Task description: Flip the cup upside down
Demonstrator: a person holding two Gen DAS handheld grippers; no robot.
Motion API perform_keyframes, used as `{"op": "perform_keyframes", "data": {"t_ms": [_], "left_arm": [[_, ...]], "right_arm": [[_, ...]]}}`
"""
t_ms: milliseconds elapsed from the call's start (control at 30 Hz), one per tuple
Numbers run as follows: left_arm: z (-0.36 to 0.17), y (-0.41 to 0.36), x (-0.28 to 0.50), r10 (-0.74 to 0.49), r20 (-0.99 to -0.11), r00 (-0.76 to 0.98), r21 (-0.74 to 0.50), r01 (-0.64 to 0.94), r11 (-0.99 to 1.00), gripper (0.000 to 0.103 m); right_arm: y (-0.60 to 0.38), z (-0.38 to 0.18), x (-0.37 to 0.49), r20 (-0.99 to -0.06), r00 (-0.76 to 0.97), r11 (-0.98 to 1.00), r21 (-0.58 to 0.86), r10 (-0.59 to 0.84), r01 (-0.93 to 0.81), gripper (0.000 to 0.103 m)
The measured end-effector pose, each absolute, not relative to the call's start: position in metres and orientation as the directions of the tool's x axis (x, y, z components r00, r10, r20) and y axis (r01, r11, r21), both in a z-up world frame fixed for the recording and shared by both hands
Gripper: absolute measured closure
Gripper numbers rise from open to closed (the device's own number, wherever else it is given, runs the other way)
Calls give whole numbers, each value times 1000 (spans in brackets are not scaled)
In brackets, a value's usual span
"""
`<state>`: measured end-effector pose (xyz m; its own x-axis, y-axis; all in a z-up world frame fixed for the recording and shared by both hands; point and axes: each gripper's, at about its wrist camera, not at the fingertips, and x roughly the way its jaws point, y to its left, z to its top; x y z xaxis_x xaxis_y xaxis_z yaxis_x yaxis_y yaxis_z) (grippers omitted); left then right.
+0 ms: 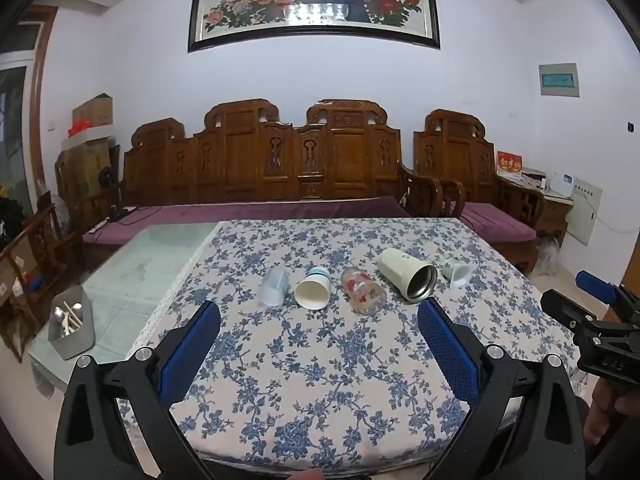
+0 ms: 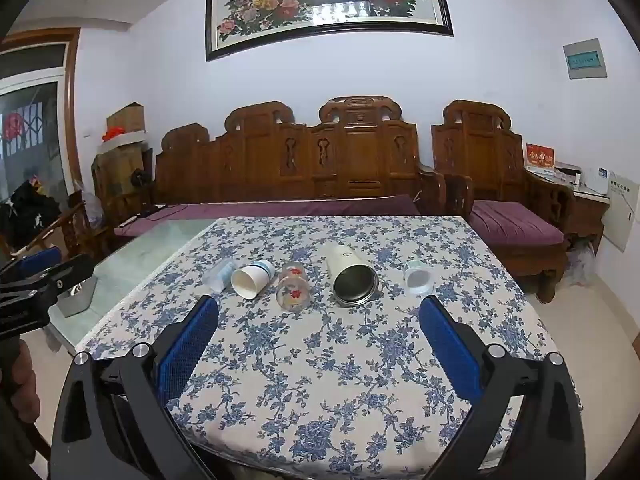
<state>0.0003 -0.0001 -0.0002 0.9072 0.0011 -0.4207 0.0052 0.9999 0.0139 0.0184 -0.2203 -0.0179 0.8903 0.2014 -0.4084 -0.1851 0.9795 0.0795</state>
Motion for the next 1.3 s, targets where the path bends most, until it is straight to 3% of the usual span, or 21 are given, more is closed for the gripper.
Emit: {"op": "perform_keyframes", "data": {"t_ms": [1300], "left_arm": [[12, -5, -4, -10, -406, 914, 5, 14, 1000, 8]], "right_arm": [[-221, -11, 11, -393, 894, 977, 86, 214, -196, 2]]}}
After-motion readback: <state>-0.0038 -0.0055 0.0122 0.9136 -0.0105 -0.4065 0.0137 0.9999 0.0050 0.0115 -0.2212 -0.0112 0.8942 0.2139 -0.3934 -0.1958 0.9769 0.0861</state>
